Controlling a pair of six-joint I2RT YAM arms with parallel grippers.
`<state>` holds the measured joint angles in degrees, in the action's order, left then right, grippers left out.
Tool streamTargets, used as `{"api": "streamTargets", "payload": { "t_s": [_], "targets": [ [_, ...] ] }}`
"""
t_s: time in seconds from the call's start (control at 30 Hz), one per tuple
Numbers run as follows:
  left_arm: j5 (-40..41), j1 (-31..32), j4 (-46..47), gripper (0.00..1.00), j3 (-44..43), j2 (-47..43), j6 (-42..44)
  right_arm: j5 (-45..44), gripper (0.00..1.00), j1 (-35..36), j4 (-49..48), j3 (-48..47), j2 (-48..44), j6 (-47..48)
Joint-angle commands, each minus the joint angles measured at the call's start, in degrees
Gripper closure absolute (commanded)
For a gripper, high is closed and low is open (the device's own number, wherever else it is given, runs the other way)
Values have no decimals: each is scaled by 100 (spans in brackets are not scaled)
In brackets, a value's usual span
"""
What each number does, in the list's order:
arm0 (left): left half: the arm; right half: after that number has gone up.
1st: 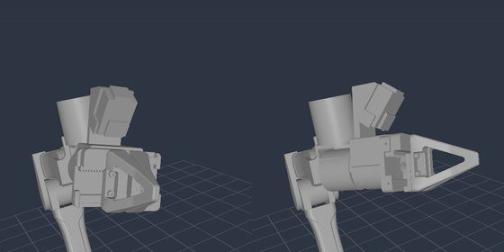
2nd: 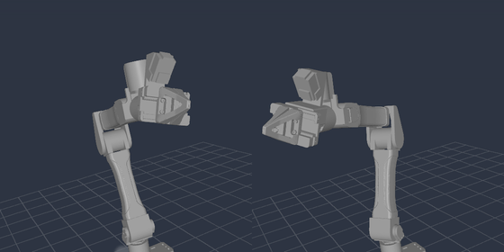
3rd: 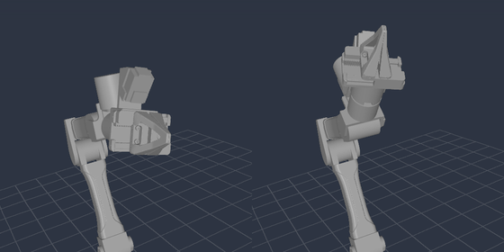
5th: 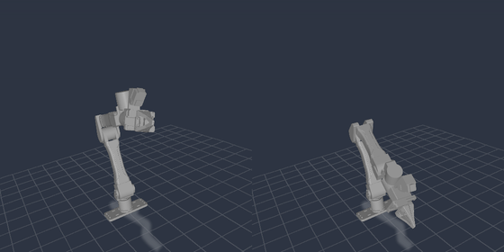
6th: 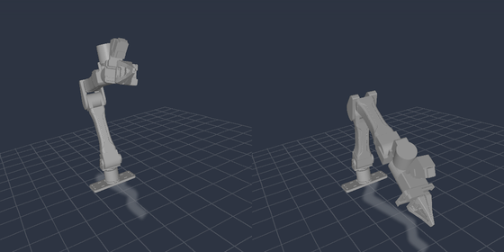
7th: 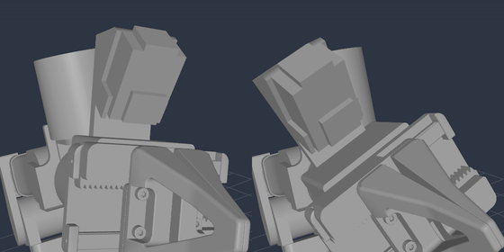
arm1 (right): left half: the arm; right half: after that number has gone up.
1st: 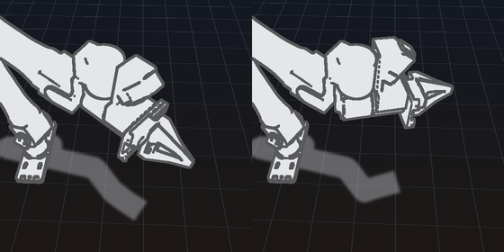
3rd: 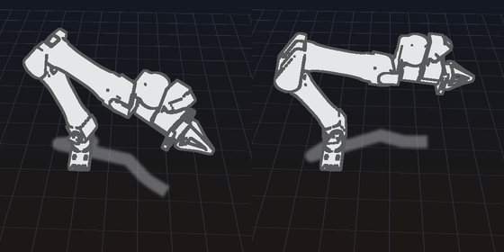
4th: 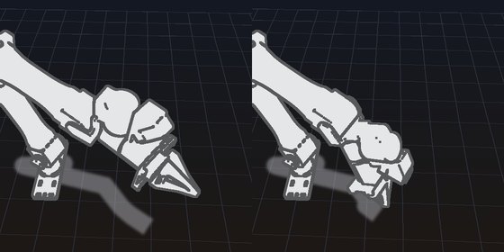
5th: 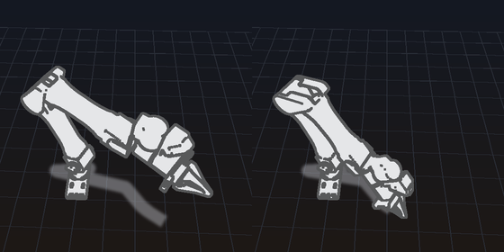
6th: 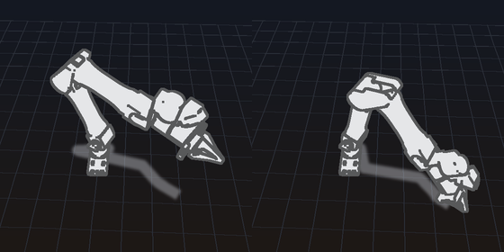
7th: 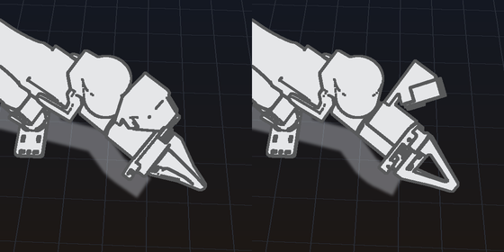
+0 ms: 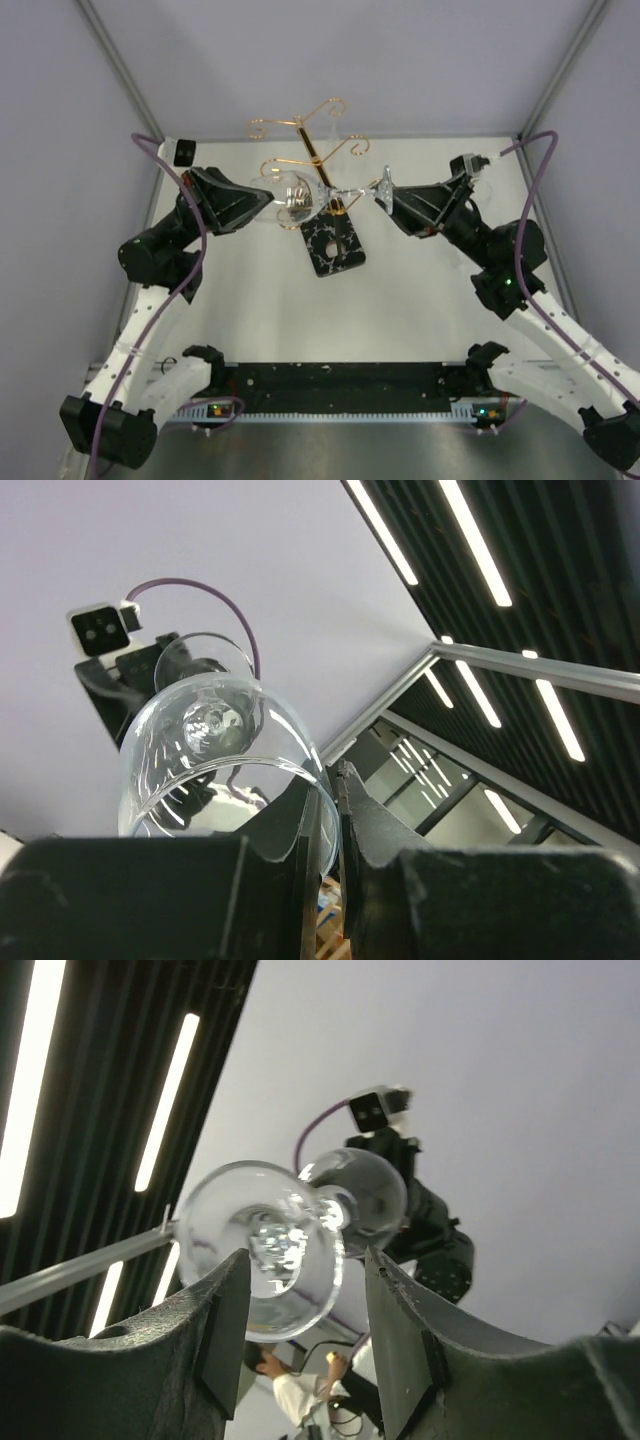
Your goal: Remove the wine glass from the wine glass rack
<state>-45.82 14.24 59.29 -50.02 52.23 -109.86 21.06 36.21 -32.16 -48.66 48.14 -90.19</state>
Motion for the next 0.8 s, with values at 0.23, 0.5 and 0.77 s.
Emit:
{"api": "streamTargets", "payload": {
  "t_s": [0.23, 0.5, 0.77],
  "targets": [
    [223, 0, -154, 100, -298, 42, 598, 724, 50, -377, 35, 770, -200, -165],
    [-5, 0, -1242, 100, -693, 16, 1335, 1058, 48, -614, 621, 1078, -498, 220],
    [-164, 0, -2246, 100, -1054, 51, 2057, 1533, 44, -1133, 2766, 1078, -1465, 1468]
  ]
}}
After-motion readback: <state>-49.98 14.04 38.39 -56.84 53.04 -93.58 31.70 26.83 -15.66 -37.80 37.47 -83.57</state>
